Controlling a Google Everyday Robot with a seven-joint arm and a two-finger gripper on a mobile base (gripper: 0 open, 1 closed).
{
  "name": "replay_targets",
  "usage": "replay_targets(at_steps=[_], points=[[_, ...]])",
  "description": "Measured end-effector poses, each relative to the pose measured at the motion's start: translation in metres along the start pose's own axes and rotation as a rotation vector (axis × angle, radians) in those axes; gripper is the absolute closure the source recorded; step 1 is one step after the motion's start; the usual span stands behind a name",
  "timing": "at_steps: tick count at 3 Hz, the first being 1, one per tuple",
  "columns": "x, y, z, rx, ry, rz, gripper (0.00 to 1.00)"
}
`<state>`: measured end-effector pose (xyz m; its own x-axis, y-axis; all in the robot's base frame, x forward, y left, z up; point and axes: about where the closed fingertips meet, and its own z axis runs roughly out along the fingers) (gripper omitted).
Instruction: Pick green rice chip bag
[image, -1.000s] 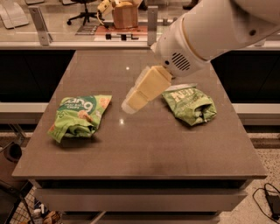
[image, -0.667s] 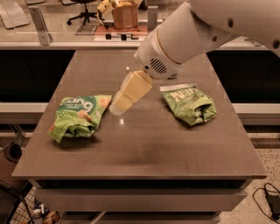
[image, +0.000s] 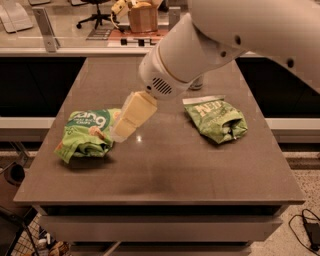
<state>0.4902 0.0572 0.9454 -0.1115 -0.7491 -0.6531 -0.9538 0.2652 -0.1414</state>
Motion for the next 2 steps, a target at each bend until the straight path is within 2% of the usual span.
replay_targets(at_steps=[1, 2], points=[[-0.006, 0.020, 0.038, -0.030, 0.009, -0.030, 0.00], [-0.010, 0.026, 0.072, -0.032, 0.019, -0.062, 0.00]])
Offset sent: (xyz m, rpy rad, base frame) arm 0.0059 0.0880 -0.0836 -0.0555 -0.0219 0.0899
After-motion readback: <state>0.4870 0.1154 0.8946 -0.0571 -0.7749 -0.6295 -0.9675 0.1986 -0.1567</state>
